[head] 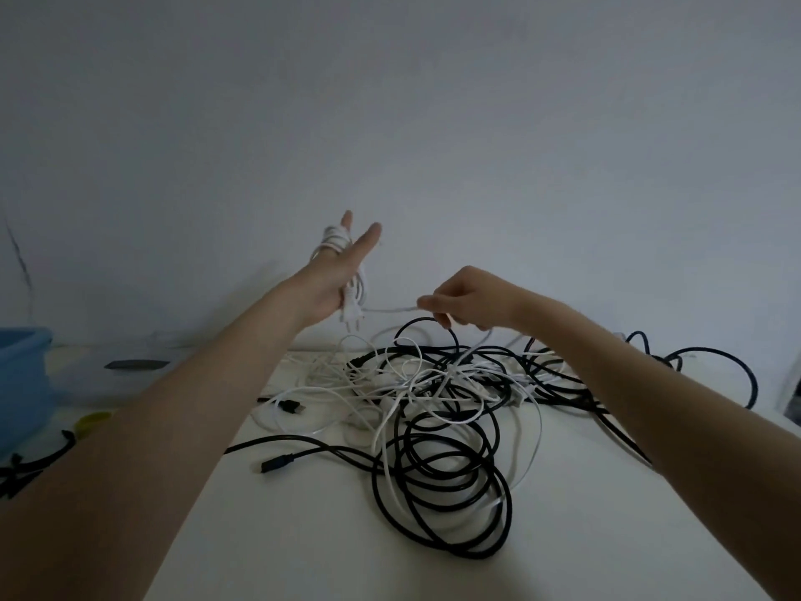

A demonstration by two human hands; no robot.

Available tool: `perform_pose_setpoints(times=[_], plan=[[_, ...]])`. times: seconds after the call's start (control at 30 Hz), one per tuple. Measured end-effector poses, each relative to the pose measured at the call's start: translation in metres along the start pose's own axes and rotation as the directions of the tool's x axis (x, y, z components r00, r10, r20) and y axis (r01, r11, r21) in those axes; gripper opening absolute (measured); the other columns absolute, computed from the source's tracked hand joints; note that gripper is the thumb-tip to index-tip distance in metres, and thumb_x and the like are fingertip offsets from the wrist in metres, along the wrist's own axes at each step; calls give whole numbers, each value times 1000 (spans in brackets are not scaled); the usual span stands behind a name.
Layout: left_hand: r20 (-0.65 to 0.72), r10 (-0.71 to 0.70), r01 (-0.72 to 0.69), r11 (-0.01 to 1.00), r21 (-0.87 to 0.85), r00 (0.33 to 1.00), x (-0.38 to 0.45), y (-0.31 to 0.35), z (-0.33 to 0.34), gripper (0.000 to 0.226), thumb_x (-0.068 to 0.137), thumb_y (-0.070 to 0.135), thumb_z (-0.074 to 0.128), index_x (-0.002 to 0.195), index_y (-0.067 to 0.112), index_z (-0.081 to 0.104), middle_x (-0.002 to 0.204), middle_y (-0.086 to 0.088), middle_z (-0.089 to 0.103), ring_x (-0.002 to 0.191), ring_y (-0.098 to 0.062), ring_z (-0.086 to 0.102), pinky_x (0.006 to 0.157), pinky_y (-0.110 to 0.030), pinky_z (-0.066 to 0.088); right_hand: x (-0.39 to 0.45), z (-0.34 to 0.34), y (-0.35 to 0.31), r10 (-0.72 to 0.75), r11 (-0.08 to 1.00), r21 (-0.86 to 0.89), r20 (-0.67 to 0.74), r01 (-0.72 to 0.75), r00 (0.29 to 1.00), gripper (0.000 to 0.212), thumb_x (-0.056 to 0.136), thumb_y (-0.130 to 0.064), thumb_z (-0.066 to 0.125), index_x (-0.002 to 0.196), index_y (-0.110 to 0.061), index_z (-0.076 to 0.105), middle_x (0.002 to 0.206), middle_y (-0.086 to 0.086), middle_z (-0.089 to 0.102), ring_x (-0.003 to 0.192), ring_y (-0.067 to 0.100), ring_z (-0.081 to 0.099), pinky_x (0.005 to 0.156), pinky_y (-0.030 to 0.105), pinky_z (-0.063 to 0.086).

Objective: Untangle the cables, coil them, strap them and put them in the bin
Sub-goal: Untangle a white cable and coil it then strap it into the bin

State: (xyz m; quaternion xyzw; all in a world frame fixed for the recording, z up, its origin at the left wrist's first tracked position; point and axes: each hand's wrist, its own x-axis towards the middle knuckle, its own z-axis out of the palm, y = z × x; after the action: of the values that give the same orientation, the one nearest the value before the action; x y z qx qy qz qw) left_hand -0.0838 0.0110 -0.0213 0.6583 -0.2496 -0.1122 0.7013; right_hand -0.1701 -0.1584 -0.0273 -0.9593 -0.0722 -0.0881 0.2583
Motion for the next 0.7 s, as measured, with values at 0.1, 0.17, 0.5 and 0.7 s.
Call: perform_pose_setpoints(times=[0.1, 0.17, 0.5, 0.7], plan=[[140, -146, 118, 975, 186, 979, -6, -12, -2, 95, 81, 40, 60, 148, 41, -7, 159, 0, -2, 141, -24, 26, 106, -44, 38, 3, -13, -3, -11, 999, 30, -74, 13, 997, 49, 94, -35, 51, 50, -15, 51, 47, -2, 39, 40, 11, 33, 40, 13, 33], [265, -238, 123, 914, 387, 934, -11, -17, 5, 102, 81, 25, 66, 148, 39, -10, 159, -8, 5, 120, -29, 53, 88, -38, 54, 8, -18, -6, -41, 998, 46, -180, 50, 983, 53, 94, -32, 52, 45, -15, 45, 43, -4, 41, 36, 7, 33, 40, 9, 30], [664, -72, 110, 994, -16, 744, -32, 21, 41, 41, 83, 12, 57, 124, 20, 55, 98, -5, 72, 58, -7, 63, 44, -14, 48, 20, -29, -2, 44, 986, 162, -524, 49, 851, 51, 95, -24, 48, 48, -5, 41, 50, 7, 35, 50, 20, 38, 53, 29, 27], [212, 162, -32, 861, -508, 964, -9, 35, 49, 55, 87, 13, 61, 135, 35, 46, 152, -1, 29, 123, -25, 49, 95, -31, 46, 13, 3, -13, 119, 968, 239, -139, -83, 983, 46, 101, -24, 31, 57, -12, 40, 52, 0, 35, 43, 12, 28, 35, 14, 28]])
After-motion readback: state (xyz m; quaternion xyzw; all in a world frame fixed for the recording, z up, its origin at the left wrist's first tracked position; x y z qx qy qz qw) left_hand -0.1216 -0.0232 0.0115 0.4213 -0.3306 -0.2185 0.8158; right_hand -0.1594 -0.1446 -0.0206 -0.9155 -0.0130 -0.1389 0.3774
